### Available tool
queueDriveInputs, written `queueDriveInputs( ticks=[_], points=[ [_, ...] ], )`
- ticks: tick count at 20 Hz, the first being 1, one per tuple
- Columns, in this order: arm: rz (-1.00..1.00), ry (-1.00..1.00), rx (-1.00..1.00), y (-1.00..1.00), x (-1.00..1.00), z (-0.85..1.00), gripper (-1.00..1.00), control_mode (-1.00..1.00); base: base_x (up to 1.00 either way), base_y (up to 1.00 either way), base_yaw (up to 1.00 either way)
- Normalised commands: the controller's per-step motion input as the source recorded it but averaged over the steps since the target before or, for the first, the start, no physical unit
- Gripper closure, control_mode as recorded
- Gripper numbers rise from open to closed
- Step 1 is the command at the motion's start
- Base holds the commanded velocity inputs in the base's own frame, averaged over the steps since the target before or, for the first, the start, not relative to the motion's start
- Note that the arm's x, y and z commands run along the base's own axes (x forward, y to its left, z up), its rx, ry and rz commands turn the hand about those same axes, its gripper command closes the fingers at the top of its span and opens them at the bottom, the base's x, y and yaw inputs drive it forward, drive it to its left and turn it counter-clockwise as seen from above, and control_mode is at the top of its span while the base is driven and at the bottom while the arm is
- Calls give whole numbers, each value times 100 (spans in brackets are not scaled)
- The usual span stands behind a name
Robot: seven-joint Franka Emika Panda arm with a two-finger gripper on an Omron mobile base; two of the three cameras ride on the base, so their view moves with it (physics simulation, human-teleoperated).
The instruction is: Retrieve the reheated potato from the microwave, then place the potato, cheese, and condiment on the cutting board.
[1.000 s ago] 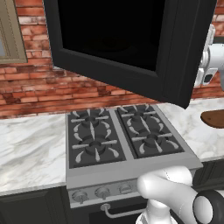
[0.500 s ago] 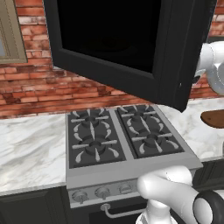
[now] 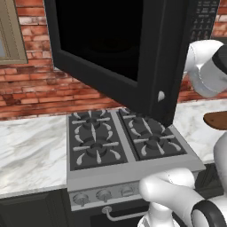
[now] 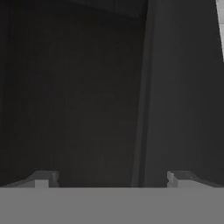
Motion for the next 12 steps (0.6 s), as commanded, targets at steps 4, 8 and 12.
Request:
queueDriveInputs(
  ticks=[4,8,12],
  points=[
    [0,-10,-4,68,0,0,-100,-100,0,0,0],
    [-7,-7,-6,54,10,0,-100,-100,0,0,0],
    [-12,-15,-8,58,12,0,-100,-100,0,0,0]
  ],
)
